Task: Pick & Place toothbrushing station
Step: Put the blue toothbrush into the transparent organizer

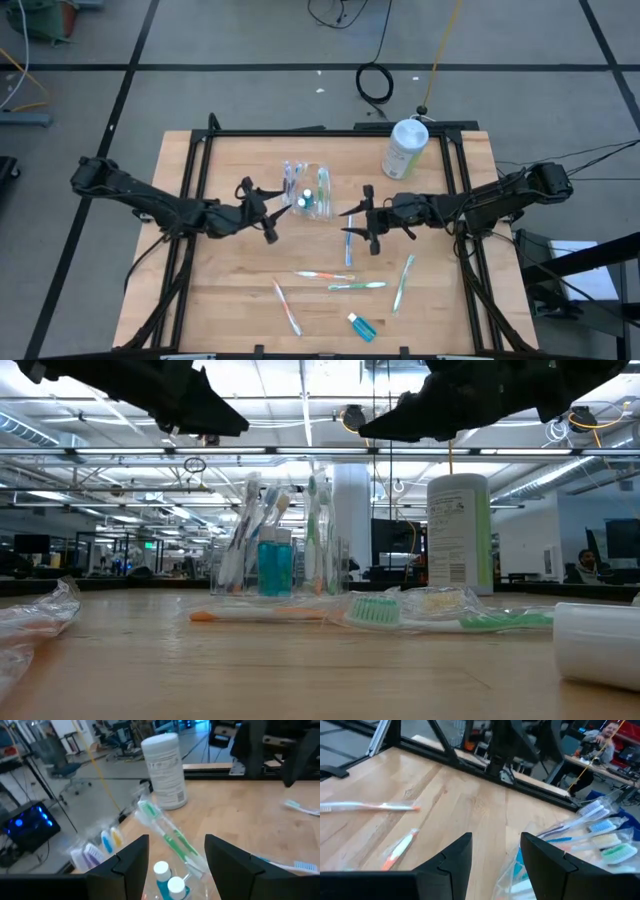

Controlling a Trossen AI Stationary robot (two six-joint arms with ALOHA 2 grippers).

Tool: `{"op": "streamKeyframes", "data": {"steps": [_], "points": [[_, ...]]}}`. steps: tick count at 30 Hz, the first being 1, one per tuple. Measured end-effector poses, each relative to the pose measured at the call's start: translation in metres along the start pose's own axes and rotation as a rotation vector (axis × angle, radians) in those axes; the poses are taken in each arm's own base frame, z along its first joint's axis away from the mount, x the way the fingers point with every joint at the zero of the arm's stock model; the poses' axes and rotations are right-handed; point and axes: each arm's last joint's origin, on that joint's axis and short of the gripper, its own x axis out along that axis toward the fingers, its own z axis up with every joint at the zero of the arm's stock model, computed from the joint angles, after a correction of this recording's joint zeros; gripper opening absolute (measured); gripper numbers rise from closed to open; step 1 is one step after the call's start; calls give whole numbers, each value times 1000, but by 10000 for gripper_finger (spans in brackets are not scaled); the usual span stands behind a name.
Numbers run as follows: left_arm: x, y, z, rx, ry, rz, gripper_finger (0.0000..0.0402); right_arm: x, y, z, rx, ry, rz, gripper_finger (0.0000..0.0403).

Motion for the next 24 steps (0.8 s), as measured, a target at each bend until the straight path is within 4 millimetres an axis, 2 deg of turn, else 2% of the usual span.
{"op": "streamKeyframes", "data": {"steps": [5,11,15,20,24], "points": [[-1,1,1,8,-6,-5,198,-2,14,-10,-8,94,160,160],[-1,-1,1,-23,-5,-59,198,-5,33,-16,-49,173,273,160],[-2,-6,-4,-52,51,-244,198,1,39,-25,-109,213,304,160],[-7,-13,-20,-37,222,-507,198,11,45,-42,-216,273,339,160],[-13,-17,-29,-14,323,-593,198,20,49,-57,-279,322,367,164]]}}
